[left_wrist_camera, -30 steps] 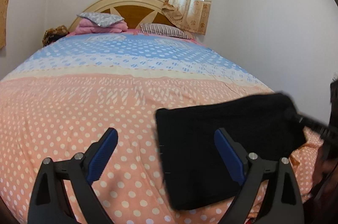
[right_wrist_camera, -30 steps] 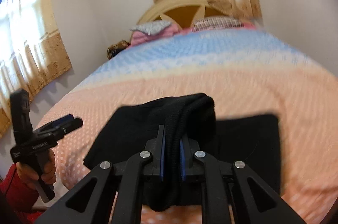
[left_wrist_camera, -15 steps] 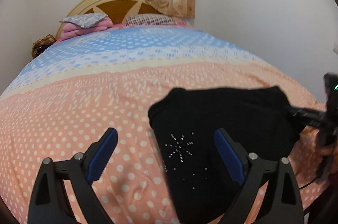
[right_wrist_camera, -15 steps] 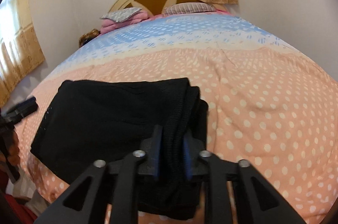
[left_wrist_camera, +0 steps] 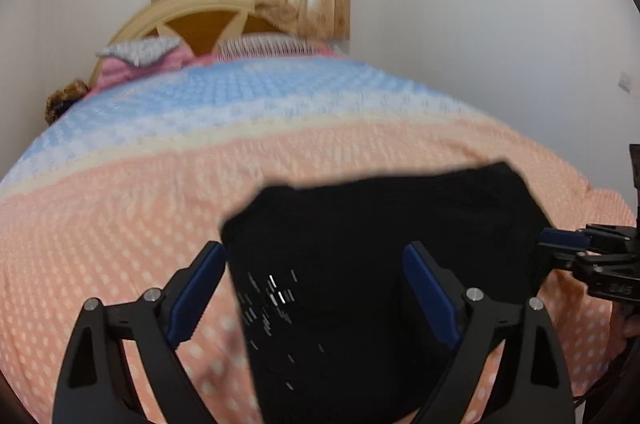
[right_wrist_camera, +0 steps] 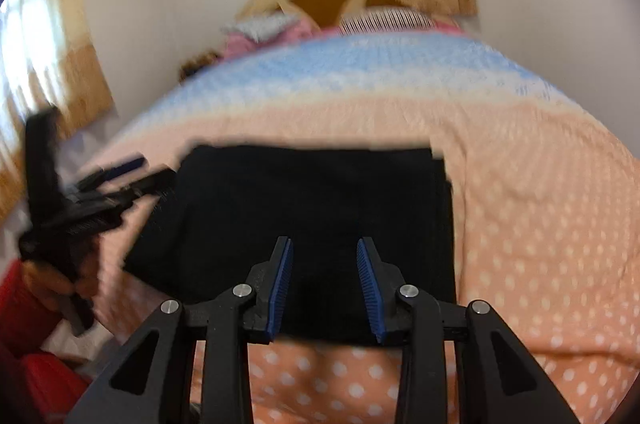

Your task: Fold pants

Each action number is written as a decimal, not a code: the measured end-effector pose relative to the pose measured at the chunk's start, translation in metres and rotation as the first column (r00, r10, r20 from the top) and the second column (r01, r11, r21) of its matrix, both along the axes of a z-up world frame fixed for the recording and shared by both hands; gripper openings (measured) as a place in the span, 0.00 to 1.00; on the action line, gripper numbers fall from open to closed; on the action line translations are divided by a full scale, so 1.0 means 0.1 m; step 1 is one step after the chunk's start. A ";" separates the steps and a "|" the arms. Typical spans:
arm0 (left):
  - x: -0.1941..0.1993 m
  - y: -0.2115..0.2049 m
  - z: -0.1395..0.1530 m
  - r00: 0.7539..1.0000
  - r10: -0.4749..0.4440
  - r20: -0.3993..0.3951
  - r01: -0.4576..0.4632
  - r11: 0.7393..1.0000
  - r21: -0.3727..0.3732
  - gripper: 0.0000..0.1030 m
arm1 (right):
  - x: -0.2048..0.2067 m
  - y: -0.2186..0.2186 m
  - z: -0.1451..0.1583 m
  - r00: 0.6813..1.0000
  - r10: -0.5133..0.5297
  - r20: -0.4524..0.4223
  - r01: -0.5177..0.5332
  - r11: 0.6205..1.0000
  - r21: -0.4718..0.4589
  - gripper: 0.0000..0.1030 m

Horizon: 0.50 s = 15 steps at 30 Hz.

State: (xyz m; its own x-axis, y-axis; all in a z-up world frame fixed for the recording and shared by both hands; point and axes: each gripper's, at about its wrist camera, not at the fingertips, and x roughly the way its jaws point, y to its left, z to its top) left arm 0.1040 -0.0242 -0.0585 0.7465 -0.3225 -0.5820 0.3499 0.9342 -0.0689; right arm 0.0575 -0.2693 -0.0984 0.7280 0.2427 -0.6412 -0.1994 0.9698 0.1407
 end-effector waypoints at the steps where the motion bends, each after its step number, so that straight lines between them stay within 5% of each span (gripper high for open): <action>1: 0.01 -0.01 -0.10 0.999 0.002 -0.040 -0.002 1.000 0.000 0.90 | 0.03 -0.04 -0.11 0.999 -0.029 -0.045 0.028 1.000 -0.014 0.33; 4: 0.03 0.04 -0.41 0.987 0.023 -0.160 -0.025 1.000 -0.011 0.91 | -0.01 -0.24 -0.23 0.998 -0.045 -0.042 0.048 0.996 0.069 0.33; 7: 0.01 0.17 -0.35 0.984 0.004 -0.180 -0.015 0.998 -0.060 0.91 | 0.00 -0.26 -0.21 0.997 -0.049 -0.062 0.055 0.994 0.096 0.33; 11: -0.06 0.33 -0.10 0.991 0.034 -0.130 -0.038 0.999 -0.026 0.91 | 0.00 -0.18 -0.05 0.997 -0.062 -0.042 0.062 0.998 0.003 0.34; 15: 0.01 0.34 0.18 0.998 0.053 -0.038 -0.055 0.996 -0.063 0.91 | 0.08 -0.17 0.25 0.992 -0.060 0.107 0.059 0.998 0.018 0.34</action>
State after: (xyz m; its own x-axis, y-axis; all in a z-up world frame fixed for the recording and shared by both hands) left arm 0.1054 0.0097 -0.0405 0.7426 -0.3200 -0.5883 0.2954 0.9449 -0.1411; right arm 0.0652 -0.2861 -0.0733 0.8061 0.2060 -0.5548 -0.1564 0.9783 0.1360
